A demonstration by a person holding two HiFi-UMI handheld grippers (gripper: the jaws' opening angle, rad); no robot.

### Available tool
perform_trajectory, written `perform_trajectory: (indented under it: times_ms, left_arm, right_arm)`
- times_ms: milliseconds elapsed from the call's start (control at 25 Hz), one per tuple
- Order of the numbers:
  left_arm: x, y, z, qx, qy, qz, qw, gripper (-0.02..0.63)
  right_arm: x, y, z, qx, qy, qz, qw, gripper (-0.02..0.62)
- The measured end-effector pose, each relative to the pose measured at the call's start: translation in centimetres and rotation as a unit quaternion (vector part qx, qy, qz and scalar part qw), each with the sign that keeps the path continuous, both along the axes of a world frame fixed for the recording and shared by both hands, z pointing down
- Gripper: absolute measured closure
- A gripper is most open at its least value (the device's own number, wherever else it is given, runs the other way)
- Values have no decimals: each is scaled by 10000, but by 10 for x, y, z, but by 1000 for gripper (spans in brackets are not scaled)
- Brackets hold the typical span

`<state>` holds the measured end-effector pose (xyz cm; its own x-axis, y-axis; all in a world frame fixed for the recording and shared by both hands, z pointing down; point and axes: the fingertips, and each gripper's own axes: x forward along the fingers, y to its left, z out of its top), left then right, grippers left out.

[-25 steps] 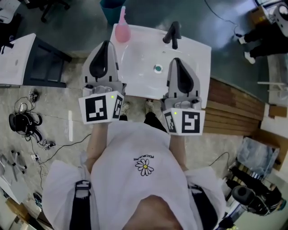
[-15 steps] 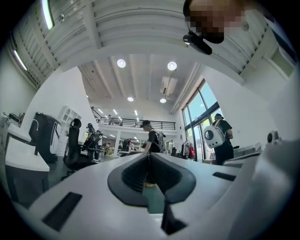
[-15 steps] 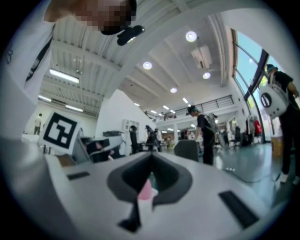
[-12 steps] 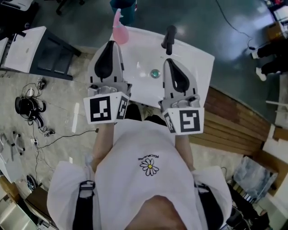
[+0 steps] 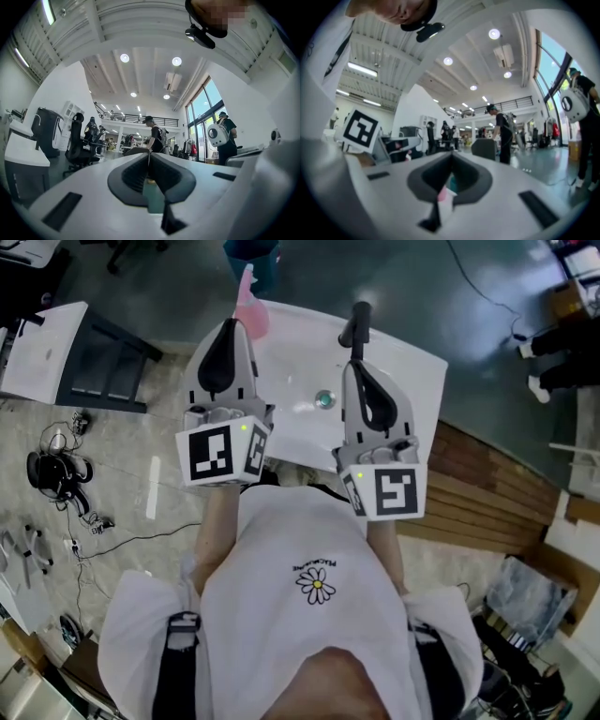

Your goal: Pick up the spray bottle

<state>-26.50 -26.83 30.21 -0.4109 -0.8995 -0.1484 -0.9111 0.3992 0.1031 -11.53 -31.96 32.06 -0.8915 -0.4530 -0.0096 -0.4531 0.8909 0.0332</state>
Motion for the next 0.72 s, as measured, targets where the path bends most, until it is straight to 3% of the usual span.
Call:
perform_trajectory:
  times_ms: [80,120,160,280,400,480,720]
  left_arm:
    - [-8,-5,-1,-11,-55,12,10000,584]
    - [-11,-9,-1,-23,-92,84,9999,560]
    - [-14,-13,-1,-39,-110,184,9998,488]
    - [-25,-26,3,-131,-139,422,9989,439]
    - [-40,-44,23,-476,-227,694,9962,365]
    - [-51,-56,43,-748,-113,798,9939,327]
    - [-84,-81,93,-1127,515,814,9890,324]
  right_arm:
    - [-6,-3,-1,-14,-25,42,10000,566]
    - [-8,-3,-1,-23,-54,47,10000,566]
    - [-11,-3,-2,-28,-82,48,10000,566]
    - [-17,-3,0,-42,-57,134,9999,566]
    - [-26,-2,6,-84,33,246,9997,566]
    - [-29,-2,8,-83,97,299,9995,566]
    - [-26,-4,12,-76,284,577,9979,566]
